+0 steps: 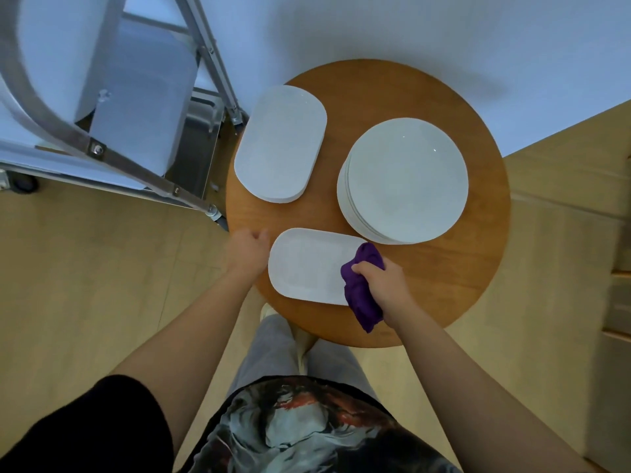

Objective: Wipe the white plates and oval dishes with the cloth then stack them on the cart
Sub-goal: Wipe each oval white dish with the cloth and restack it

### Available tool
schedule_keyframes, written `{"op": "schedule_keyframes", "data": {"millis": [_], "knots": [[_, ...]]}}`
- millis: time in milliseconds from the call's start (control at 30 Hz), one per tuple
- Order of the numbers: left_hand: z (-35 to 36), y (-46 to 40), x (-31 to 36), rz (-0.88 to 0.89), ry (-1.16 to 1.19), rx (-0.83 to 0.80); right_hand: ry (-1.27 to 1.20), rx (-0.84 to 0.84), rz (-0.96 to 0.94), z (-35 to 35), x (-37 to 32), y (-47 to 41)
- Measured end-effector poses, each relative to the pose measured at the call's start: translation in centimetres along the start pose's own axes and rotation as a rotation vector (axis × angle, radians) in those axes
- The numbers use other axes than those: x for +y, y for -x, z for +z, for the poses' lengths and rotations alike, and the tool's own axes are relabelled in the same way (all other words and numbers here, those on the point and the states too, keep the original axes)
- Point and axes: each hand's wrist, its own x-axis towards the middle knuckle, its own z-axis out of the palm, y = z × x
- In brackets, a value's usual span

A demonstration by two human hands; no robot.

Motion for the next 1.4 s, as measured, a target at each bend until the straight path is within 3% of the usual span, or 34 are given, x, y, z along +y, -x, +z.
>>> {"op": "schedule_keyframes", "data": {"millis": [133,533,733,833,1167,1400], "knots": [[-1.6,-3.8,4.1,-0.051,0.086,0.105,-0.03,-0.07,-0.048,1.5,-1.4,0.0],[-4.1,-7.5,5.7,-0.165,0.084,-0.08,-0.071,-0.092,-0.1,4.7,-4.3,0.2],[-6.0,-5.9,5.2,-0.21,0.407,-0.065,-0.115,-0.105,-0.076,4.9,-4.5,1.5],[-6.9,-3.8,3.7,-0.254,0.56,-0.152,-0.161,-0.097,-0.05,4.2,-4.6,2.3],[-10.9,7.0,2.0,0.04,0.394,-0.405,-0.582,-0.077,-0.096,-1.7,-6.4,7.0],[-12.5,13.3,3.6,0.244,0.28,-0.516,-0.524,-0.102,-0.259,-5.1,-5.5,11.2]]}}
